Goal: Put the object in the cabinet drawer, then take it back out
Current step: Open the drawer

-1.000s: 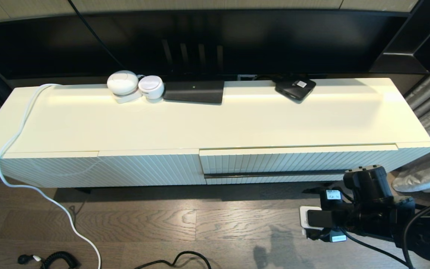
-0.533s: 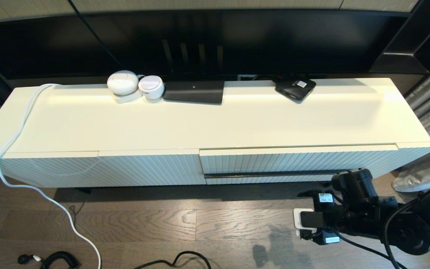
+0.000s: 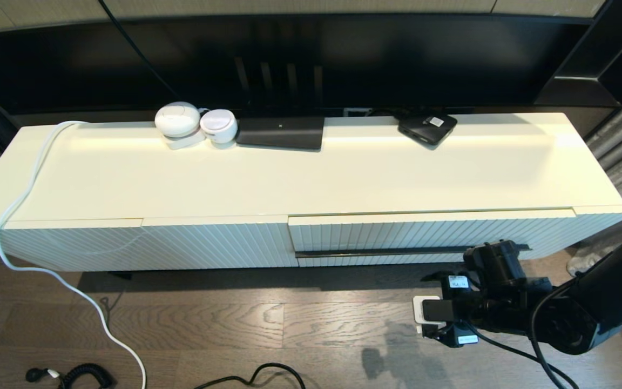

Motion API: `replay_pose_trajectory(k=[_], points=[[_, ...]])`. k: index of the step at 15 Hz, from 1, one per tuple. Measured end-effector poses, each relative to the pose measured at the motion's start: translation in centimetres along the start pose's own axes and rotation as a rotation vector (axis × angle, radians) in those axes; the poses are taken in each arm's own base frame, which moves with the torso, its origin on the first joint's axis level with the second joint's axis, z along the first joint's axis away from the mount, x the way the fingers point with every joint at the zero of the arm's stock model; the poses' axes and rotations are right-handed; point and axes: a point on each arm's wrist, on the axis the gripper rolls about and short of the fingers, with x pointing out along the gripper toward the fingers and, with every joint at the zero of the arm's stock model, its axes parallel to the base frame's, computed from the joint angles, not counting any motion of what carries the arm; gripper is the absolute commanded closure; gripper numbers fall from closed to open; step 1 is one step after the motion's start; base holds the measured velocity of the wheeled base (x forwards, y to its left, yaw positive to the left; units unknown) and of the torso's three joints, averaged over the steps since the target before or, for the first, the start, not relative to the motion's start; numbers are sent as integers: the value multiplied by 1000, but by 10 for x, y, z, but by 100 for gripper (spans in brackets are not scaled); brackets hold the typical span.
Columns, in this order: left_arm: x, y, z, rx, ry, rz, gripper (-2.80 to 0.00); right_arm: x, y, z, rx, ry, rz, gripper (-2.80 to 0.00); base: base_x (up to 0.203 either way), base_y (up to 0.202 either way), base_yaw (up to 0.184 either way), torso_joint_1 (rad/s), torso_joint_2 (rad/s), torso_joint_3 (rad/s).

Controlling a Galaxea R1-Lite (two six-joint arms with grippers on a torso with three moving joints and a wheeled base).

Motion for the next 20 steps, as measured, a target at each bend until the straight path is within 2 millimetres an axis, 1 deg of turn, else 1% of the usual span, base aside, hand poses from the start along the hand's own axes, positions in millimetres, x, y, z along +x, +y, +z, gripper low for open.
replay_pose_trajectory(k=[2, 5, 13, 20], points=[[0, 0, 0, 0, 0, 0, 0, 5, -1, 0, 0, 1, 3, -280, 0, 0, 0, 0, 0, 0], [0, 0, 0, 0, 0, -1, 0, 14, -11, 1, 2, 3, 3, -280, 0, 0, 0, 0, 0, 0], [0, 0, 0, 0, 0, -1, 0, 33, -20, -5, 14, 11, 1, -280, 0, 0, 0, 0, 0, 0], [0, 0, 0, 0, 0, -1, 0, 40, -31, -9, 20, 9, -28, -280, 0, 0, 0, 0, 0, 0]])
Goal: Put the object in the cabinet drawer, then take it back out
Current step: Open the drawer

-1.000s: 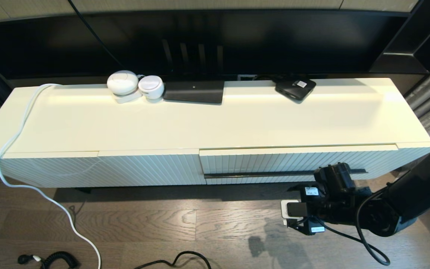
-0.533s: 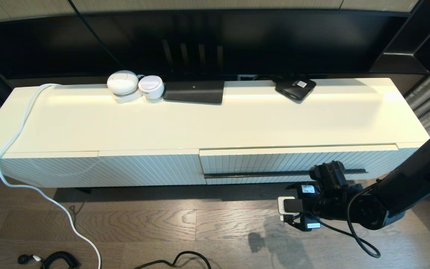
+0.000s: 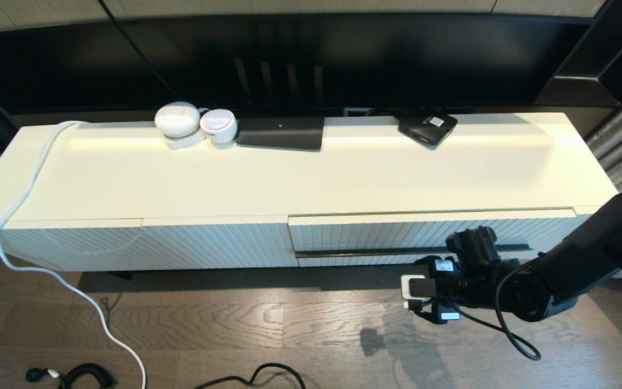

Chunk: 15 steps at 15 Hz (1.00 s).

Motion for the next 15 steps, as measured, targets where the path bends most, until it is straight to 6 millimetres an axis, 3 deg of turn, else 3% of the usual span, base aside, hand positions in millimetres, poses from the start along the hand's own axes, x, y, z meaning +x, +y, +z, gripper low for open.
replay_pose_trajectory(k=[15], points=[[0, 0, 0, 0, 0, 0, 0, 20, -16, -6, -9, 3, -43, -280, 0, 0, 0, 0, 0, 0]])
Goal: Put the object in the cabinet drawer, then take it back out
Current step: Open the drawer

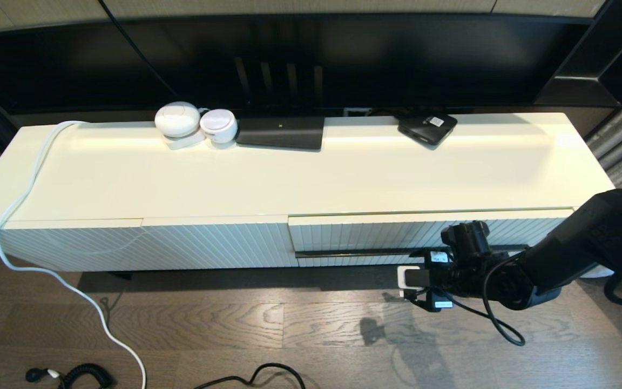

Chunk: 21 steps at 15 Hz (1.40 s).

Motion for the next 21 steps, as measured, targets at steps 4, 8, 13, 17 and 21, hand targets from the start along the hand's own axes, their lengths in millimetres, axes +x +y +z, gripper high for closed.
replay_pose_trajectory(k=[4, 8, 13, 17, 21], points=[[0, 0, 0, 0, 0, 0, 0, 5, -6, 0, -3, -3, -18, -280, 0, 0, 0, 0, 0, 0], [0, 0, 0, 0, 0, 0, 0, 11, -10, -3, -5, 1, -30, -280, 0, 0, 0, 0, 0, 0], [0, 0, 0, 0, 0, 0, 0, 18, -13, -6, -1, 3, -40, -280, 0, 0, 0, 0, 0, 0], [0, 0, 0, 1, 0, 0, 0, 23, -15, -9, 2, 4, -40, -280, 0, 0, 0, 0, 0, 0], [0, 0, 0, 0, 0, 0, 0, 24, -11, -11, 6, 10, -21, -280, 0, 0, 0, 0, 0, 0]])
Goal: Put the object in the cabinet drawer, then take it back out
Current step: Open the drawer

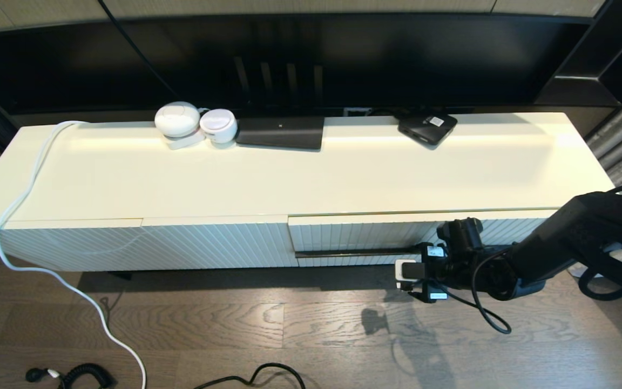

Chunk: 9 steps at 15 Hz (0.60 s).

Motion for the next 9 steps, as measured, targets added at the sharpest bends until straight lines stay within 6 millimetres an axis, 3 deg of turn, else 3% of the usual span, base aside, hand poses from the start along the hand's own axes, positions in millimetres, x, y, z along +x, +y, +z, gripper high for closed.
replay_pose_trajectory(k=[9], points=[[0, 0, 0, 0, 0, 0, 0, -3, 14, -2, 9, 15, 66, -280, 0, 0, 0, 0, 0, 0]])
